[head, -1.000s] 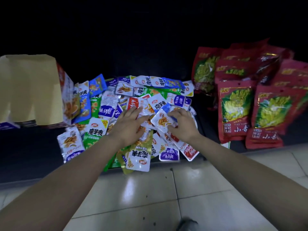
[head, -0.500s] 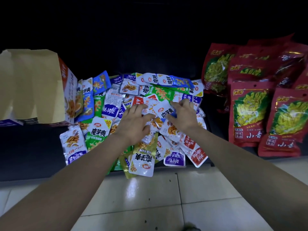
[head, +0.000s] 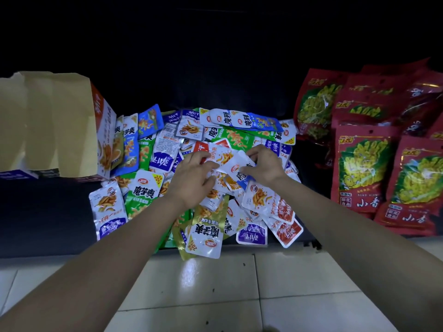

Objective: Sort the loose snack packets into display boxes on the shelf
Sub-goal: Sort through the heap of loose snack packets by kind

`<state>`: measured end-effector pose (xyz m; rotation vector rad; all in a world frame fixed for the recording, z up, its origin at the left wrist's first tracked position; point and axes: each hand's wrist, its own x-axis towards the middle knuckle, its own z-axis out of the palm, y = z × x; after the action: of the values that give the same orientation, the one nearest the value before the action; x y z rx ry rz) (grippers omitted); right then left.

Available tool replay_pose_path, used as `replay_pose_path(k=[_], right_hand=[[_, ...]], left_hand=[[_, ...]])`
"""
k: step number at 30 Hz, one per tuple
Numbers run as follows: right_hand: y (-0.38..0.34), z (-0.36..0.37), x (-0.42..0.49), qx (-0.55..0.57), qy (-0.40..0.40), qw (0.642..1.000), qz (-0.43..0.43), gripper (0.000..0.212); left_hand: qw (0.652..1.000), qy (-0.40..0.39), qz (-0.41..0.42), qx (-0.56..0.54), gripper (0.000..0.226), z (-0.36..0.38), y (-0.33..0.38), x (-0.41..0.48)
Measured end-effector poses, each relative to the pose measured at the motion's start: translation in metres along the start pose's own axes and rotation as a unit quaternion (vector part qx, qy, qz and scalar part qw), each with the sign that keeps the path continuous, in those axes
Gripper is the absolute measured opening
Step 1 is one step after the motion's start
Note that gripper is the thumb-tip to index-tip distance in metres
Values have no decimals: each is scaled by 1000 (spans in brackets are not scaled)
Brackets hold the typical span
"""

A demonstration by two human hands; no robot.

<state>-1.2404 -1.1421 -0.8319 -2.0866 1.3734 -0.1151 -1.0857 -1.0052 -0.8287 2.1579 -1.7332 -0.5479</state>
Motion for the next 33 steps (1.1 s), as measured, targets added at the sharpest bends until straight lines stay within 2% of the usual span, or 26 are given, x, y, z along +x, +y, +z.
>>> replay_pose_path(k=[4,6,8,9,11,12,13,15,16,18,20,22,24,26,28,31,33], right_hand=[[-9,-16,8,186,-27,982,-29,13],[-23,-24,10,298,-25,954,-36,10],[-39,-28,13,381,-26,924,-25,16],[-46,-28,14,394,-33,918,-36,9],[-57,-22,19,396,-56,914,-61,6],[-58,-17,22,396,-66,914,-63,9],[-61,-13,24,388,-71,917,-66,12],[-59,-5,31,295,-27,949,-108,23],[-55,-2,38,203,22,971,-127,32],[-44,1,53,14,92,989,-118,57],[-36,3,66,-77,53,994,-65,74],[-35,5,74,-135,32,990,-33,75],[-36,4,77,-194,89,975,-58,64],[-37,3,78,-207,128,965,-99,49],[-37,3,79,-181,113,971,-110,45],[-38,-1,79,-124,33,988,-84,59],[-39,-3,79,-147,-4,985,-86,78]], left_hand=[[997,26,-45,-56,38,-4,5,6],[987,45,-79,-134,41,-8,13,9],[947,39,-131,-292,42,-13,21,11],[917,32,-149,-370,35,-15,24,13],[878,41,-175,-445,13,-16,26,16],[866,58,-193,-457,19,-18,26,16],[860,81,-217,-455,27,-20,23,17],[860,141,-259,-417,34,-23,13,16],[860,161,-274,-399,34,-25,7,14],[858,183,-291,-382,34,-28,-4,9],[846,196,-304,-392,36,-30,-12,6],[832,203,-314,-409,37,-30,-18,6],[829,201,-310,-419,35,-29,-20,7],[835,196,-304,-416,33,-28,-21,9],[842,195,-298,-406,33,-27,-23,11],[852,195,-291,-389,33,-25,-27,11],[857,199,-286,-380,34,-22,-30,13]])
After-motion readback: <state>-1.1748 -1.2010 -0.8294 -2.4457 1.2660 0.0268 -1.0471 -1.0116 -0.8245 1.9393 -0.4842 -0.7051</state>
